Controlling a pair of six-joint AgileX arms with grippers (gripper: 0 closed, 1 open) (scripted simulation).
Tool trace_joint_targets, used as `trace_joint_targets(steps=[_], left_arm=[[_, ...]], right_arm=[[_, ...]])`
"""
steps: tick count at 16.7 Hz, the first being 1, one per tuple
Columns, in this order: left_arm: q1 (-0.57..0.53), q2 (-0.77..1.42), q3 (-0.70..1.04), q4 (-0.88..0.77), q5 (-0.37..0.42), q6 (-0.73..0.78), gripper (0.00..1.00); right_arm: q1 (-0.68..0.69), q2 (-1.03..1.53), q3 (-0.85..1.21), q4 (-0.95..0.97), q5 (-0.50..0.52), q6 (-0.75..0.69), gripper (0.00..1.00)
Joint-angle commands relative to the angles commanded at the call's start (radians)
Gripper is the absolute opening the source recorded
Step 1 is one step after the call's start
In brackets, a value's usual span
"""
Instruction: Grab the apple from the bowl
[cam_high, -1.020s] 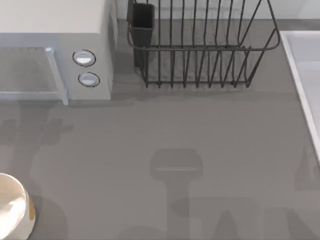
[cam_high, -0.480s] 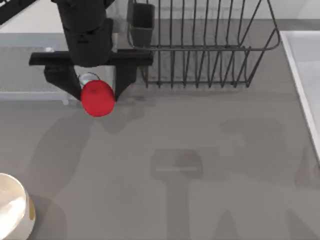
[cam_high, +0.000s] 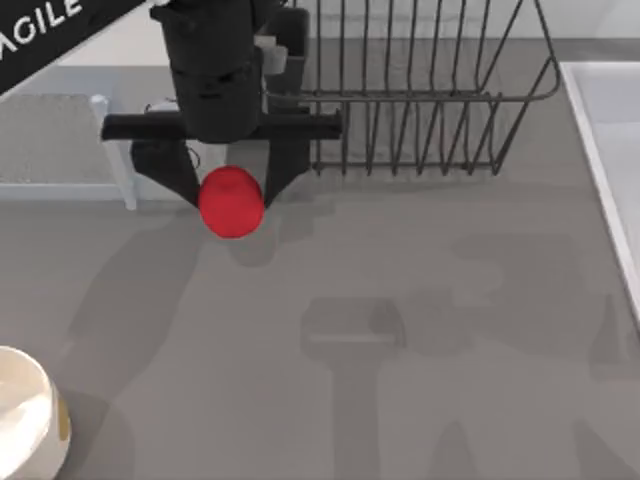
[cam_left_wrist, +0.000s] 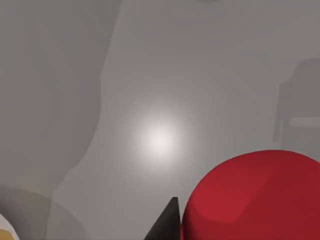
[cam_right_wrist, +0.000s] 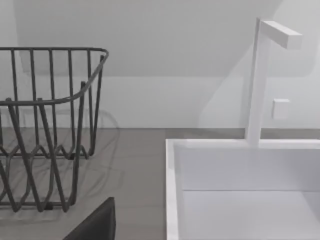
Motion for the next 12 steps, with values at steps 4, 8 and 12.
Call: trace_joint_targets(steps=[4,8,12], left_arm=[[0.000,0.009,-0.106,0.112,0.000,0.001,0.00],[0.000,0.025,-0.287,0.325,-0.001,0.001,0.00],[0.000,0.035,-0.380,0.420,-0.001,0.001,0.00]], right_arm=[[0.000,0.000,0.000,0.000,0.000,0.000,1.00],[0.000,0.000,0.000,0.000,0.000,0.000,1.00],[0.000,0.000,0.000,0.000,0.000,0.000,1.00]])
